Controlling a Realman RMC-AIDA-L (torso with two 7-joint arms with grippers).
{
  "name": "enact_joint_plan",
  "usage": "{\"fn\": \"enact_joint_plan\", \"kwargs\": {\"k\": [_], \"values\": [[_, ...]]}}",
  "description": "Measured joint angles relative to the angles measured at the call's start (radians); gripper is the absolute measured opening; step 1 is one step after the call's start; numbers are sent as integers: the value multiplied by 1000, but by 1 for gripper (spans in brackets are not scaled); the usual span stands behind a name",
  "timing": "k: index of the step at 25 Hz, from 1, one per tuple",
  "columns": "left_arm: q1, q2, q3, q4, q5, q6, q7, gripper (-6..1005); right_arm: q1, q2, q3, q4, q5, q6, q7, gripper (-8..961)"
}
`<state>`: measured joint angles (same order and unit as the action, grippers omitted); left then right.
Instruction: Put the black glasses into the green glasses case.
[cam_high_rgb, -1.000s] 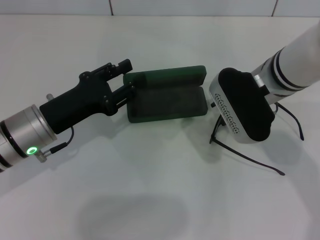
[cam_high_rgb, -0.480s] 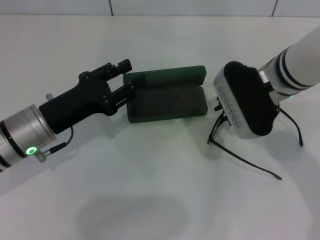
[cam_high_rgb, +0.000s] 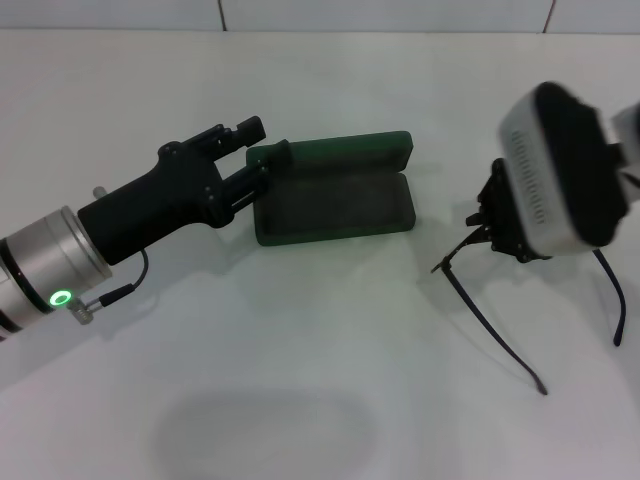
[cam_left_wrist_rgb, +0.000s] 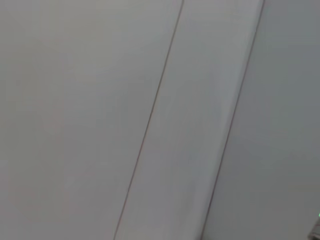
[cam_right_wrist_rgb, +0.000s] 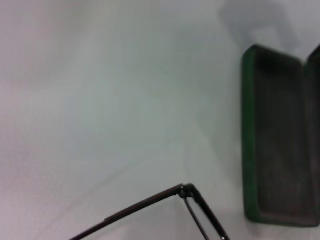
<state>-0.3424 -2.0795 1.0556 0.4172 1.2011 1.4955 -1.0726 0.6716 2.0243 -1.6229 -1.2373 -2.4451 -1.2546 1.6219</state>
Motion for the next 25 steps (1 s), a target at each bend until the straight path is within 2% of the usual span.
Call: {"fn": "enact_joint_plan", "kwargs": {"k": [6,11,15,18,19,20,21,22,25], "values": [[0,9,2,3,1,87,-19,541,-161,-4,174,-104,205,-57,-68,119],[-14,32,4,6,20,244,-25,533,-283,2,288,-80,450,-50,-170,112],[-55,41,5,6,71,333,-39,531,-352,1,358,-3,659,-49,-280,100],[-94,37,6,9,103,374,-60,532,-379,-3,404,104,855,-64,-383,98],[-116,33,7,15,127,388,-78,532,-379,-3,404,104,855,-64,-383,98],[-116,33,7,15,127,388,-78,532,-375,-6,433,219,1005,-86,-472,97],[-116,33,7,15,127,388,-78,532,-374,-6,437,243,1034,-90,-491,97],[-156,24,11,27,164,400,-125,532,-367,-6,445,297,1095,-98,-539,97],[-222,15,35,33,199,401,-203,532,-343,-4,450,419,1201,-117,-646,97]]}}
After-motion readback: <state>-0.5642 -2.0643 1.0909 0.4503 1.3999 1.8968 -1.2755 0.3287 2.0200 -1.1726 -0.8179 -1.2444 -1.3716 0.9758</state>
